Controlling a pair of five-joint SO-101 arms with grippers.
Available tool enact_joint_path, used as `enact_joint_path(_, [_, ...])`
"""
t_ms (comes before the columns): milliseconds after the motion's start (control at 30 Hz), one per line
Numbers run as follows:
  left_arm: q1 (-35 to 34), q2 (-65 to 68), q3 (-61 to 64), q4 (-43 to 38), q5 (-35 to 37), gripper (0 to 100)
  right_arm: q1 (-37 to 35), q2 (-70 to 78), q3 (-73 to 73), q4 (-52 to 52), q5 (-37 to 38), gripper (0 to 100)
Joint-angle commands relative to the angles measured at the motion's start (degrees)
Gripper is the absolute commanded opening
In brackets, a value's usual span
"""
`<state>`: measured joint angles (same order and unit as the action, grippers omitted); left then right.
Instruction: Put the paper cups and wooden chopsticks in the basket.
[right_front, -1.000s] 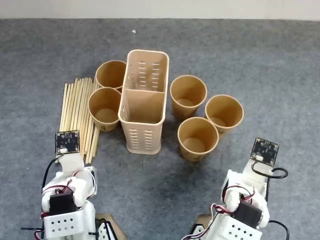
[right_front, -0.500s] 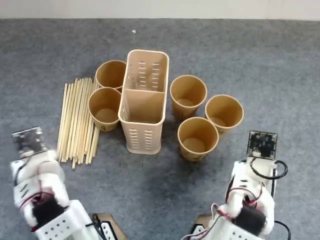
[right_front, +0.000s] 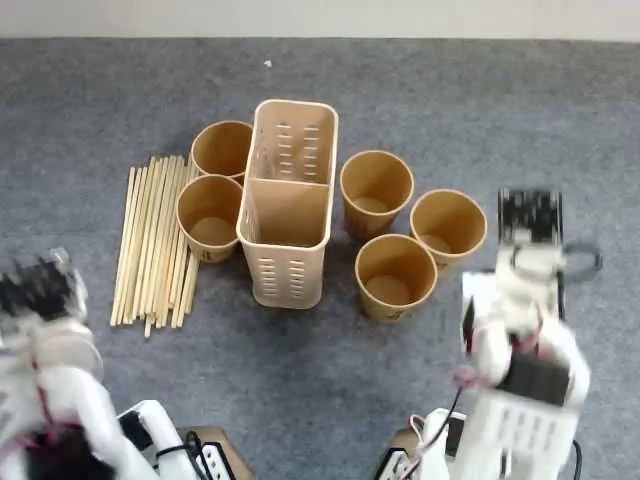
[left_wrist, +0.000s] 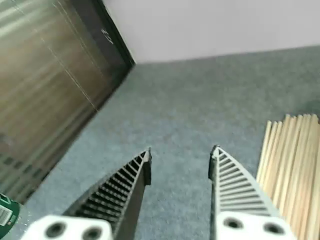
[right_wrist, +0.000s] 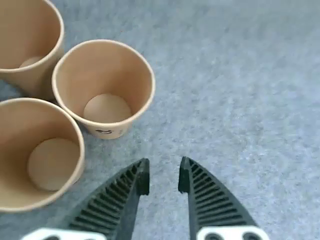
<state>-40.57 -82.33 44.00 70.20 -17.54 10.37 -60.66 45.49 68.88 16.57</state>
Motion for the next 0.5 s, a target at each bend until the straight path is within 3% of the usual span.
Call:
enact_joint_path(0, [3.6,20.2,-12.2,4.6,-0.6,21,-3.8,15.0,-10.3,-0.4,-1.1,11.5])
enact_joint_path(233, [19.7,55.0,-46.3,31.7,-2.4,22,-8.9,30.5,-20.1,-0.5,-0.9,11.6])
enact_joint_path(467, [21.1,66.9,-58.5,31.9,-2.5,22,-8.7,39.8,-29.1,-0.8,-0.7,11.6])
